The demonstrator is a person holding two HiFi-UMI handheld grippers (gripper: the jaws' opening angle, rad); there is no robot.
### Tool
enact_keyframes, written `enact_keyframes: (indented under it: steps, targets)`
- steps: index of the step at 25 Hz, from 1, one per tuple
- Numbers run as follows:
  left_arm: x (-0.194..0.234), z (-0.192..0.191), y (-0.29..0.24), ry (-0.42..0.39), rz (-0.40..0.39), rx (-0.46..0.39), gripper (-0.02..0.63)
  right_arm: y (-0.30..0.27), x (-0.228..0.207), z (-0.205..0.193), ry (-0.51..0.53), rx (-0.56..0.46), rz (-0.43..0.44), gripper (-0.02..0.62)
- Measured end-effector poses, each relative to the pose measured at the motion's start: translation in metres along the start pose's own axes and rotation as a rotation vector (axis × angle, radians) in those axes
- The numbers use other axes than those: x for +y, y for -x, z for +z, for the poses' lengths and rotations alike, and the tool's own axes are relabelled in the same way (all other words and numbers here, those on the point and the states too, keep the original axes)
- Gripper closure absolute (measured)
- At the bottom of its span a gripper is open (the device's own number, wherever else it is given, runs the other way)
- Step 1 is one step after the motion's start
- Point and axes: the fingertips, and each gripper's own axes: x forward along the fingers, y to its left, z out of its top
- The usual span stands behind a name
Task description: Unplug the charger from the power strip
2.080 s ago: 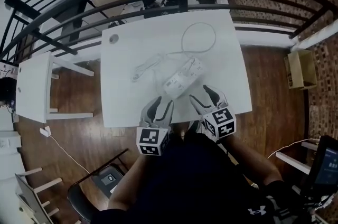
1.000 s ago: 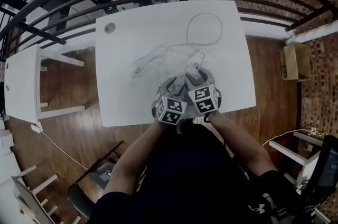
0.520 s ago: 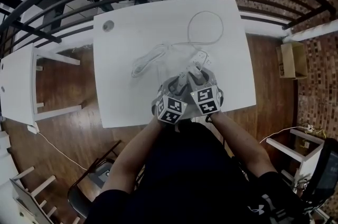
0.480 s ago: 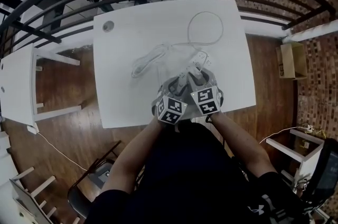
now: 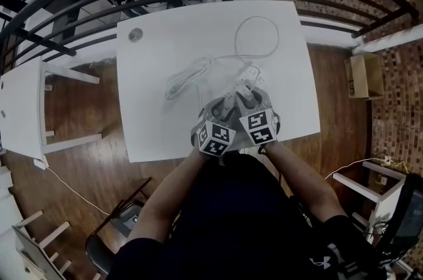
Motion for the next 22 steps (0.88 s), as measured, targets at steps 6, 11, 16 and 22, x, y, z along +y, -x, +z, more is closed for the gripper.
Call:
enact_keyframes:
  steps: [6,11,16,22]
  targets:
    - [-0.0007,0.0016,0.0005,0.008,-0.001,0.010,0.414,0.0014,-0.0020,0.0022,0.008,0.011,-0.003,0.449]
    - [0.0001,0.0022,0.0002,0.012,0.001,0.011,0.414,0.0016,-0.0011,0.0017,-0.004,0.013,-0.007,0.449]
    - [0.0004,0.0010,0.0017,0.004,-0.009,0.018,0.414,0.0018,0.0000,0.0021,-0.013,0.018,-0.012,0.449]
    - [-0.0014,0.0015,0.0017,0.001,-0.017,0.027,0.414,0.0036,-0.0013,0.0015,-0.018,0.023,-0.011,0.451]
